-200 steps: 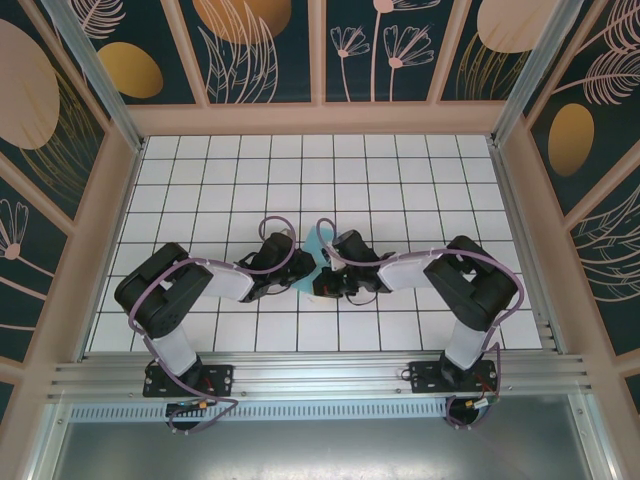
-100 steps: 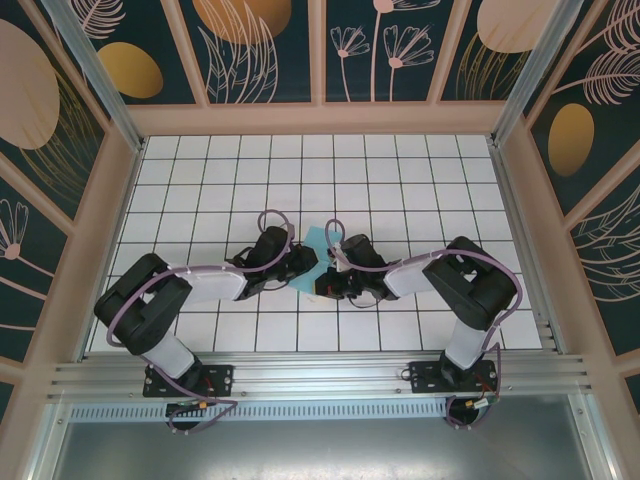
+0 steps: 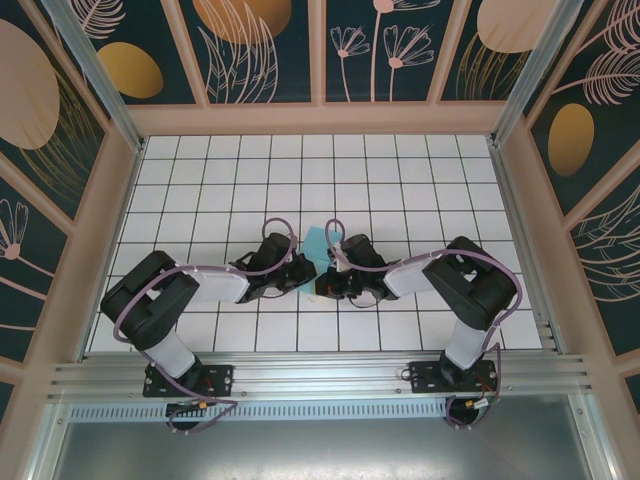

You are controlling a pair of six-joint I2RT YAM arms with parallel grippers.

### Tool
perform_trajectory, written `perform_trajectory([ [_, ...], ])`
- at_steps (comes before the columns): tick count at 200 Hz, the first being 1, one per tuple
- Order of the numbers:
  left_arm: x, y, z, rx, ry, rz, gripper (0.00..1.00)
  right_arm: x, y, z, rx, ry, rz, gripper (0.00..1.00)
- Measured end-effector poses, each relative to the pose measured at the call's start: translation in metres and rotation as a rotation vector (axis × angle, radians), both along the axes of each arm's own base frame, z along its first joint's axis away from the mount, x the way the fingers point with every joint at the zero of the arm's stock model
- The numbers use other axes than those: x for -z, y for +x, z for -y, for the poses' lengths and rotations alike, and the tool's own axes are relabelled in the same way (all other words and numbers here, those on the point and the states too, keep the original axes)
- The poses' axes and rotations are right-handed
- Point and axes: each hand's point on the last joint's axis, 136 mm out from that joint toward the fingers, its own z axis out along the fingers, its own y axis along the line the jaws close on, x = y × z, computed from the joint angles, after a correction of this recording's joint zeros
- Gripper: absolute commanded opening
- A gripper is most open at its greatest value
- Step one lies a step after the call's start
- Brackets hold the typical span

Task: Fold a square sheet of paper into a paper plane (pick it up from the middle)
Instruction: Fold the triangle a second time at the center of the table.

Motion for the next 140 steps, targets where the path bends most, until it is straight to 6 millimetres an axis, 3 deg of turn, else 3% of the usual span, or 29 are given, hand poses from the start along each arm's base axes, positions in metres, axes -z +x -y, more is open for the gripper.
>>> perform_trajectory([
  [24,0.013,-0.003,-0.003,-0.001,0.021,-0.023,0.12,0.0,0.0,0.0,0.0,-0.001,-0.001,0.0],
  [73,0.012,0.003,-0.004,-0.016,0.031,0.014,0.15,0.001,0.0,0.001,-0.001,-0.014,-0.005,0.0],
  [140,0.01,0.029,-0.022,-0.077,0.121,0.077,0.17,0.002,0.0,0.001,-0.005,-0.018,-0.003,0.0],
])
